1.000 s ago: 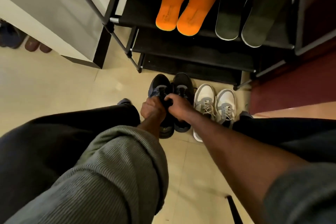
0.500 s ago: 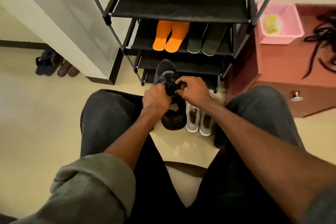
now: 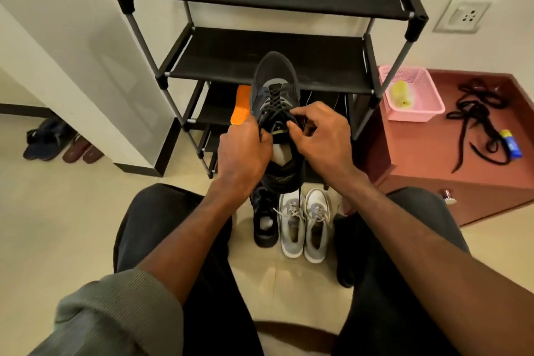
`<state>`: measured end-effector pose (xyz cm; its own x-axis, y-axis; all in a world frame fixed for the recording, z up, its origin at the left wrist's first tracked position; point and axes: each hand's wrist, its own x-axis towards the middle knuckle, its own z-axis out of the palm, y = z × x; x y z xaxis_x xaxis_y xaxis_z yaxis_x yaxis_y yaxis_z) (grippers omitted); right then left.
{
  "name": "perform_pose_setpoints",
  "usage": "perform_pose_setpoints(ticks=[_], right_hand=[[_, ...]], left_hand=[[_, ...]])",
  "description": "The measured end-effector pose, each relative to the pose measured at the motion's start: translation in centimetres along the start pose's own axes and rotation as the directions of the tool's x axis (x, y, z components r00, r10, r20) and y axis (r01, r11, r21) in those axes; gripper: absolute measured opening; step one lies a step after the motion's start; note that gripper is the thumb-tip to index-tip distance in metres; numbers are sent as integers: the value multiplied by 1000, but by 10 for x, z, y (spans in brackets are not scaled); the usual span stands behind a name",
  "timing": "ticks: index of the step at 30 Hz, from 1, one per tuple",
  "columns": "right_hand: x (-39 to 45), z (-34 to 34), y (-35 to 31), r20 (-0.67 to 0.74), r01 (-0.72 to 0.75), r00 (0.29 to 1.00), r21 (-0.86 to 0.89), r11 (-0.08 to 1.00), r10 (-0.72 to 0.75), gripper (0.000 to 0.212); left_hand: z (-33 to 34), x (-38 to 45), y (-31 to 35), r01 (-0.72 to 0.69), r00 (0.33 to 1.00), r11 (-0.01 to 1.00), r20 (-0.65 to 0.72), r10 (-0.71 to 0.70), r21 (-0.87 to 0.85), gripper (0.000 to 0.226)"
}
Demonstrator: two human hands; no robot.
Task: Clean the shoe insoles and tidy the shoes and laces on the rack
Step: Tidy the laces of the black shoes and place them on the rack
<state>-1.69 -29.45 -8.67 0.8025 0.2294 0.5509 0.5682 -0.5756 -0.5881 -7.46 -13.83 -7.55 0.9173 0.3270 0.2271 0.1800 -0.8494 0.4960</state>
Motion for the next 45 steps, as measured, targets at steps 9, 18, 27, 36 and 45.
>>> perform_pose_setpoints(ticks=[9, 18, 27, 36, 45], right_hand=[[63, 43, 57, -166, 61, 985, 58, 996, -51, 22], [65, 59, 58, -134, -25, 991, 38, 999, 30, 38], [68, 65, 47, -151, -1, 989, -52, 999, -7, 38], [77, 62, 47, -214, -28, 976, 0, 1000, 27, 28], [83, 63, 50, -189, -12, 982, 20, 1000, 16, 25]], left_hand=[[50, 89, -10, -135, 972, 979, -215, 100, -155, 9], [72, 94, -15, -91, 941, 996, -330, 78, -25, 43], [69, 121, 5, -185, 922, 977, -364, 134, -107, 38], [62, 130, -8, -292, 937, 930, -262, 231, -223, 49], [43, 137, -27, -379, 925, 786, -218, 311, -488, 27]])
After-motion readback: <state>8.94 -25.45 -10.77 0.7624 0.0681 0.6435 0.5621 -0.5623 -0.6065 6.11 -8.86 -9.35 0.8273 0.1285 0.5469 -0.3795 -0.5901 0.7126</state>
